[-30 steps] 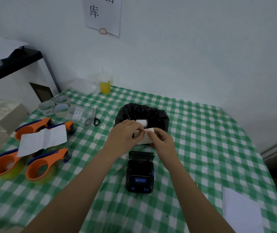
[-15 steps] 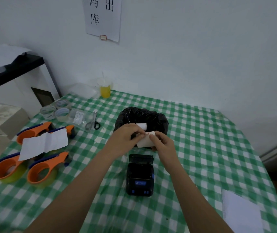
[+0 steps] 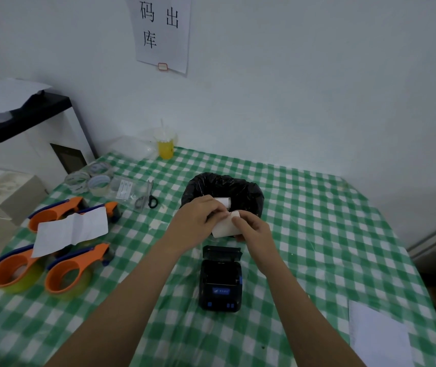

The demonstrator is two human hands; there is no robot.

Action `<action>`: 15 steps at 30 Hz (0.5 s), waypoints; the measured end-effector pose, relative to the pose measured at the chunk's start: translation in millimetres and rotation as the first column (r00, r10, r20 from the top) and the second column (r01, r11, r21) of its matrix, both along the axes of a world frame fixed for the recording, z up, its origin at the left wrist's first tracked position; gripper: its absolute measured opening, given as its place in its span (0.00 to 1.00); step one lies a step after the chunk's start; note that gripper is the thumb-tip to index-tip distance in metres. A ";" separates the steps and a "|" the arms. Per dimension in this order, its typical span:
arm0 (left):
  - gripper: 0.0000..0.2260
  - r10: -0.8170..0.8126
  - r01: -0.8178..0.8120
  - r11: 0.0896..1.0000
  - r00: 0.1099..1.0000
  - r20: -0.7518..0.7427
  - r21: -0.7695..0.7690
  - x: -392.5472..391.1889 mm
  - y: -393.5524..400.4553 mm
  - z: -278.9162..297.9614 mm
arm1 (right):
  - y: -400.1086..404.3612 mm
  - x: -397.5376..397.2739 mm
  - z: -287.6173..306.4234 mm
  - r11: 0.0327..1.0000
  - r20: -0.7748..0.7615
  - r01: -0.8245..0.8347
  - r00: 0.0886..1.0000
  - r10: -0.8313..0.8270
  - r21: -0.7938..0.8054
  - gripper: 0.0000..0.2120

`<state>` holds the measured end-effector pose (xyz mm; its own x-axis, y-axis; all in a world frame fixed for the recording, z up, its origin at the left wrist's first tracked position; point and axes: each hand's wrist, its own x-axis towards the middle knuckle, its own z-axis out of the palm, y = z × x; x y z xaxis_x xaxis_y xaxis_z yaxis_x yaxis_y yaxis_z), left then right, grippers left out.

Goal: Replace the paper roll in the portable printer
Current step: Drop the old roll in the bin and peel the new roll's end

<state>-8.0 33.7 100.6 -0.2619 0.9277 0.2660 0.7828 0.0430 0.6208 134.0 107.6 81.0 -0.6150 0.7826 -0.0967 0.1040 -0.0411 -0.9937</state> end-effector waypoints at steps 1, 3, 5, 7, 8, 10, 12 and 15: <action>0.07 0.009 -0.009 1.000 1.000 0.004 0.007 -0.6 0.3 0.1 | -0.1 -0.3 0.1 1.000 -0.001 -0.003 1.000 0.003 0.003 0.07; 0.07 0.019 -0.019 1.000 1.000 0.020 -0.003 -1.8 0.6 1.3 | -0.8 -0.3 0.1 1.000 -0.007 -0.013 1.000 0.013 0.017 0.07; 0.07 0.016 -0.015 1.000 0.999 0.040 -0.023 -2.6 0.9 2.5 | -0.9 -0.1 -0.6 0.999 -0.005 -0.024 1.000 0.024 0.034 0.07; 0.07 0.013 -0.010 0.999 0.997 0.074 -0.047 -3.1 1.6 4.2 | -0.8 0.4 -0.9 0.998 -0.005 -0.033 0.999 0.033 0.048 0.07; 0.07 0.014 -0.009 0.998 0.996 0.092 -0.061 -3.6 2.4 5.4 | -0.7 0.8 0.2 0.998 -0.007 -0.038 0.999 0.039 0.055 0.08; 0.07 0.019 -0.008 0.996 0.992 0.124 -0.091 -4.9 4.0 6.9 | -0.6 1.3 1.8 0.996 -0.013 -0.056 0.998 0.057 0.062 0.08; 0.07 0.019 -0.004 0.995 0.989 0.145 -0.099 -6.2 4.7 8.1 | -0.9 1.9 3.1 0.995 -0.022 -0.068 0.997 0.070 0.076 0.09; 0.07 0.033 -0.013 0.993 0.986 0.162 -0.121 -7.5 4.9 6.9 | -1.0 2.7 1.7 0.994 -0.023 -0.071 0.997 0.073 0.081 0.11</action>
<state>-15.6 38.6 107.5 -0.3144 0.9434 0.1055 0.6691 0.1414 0.7296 136.6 106.6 82.7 -0.6712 0.7411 -0.0186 0.0780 0.0457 -0.9959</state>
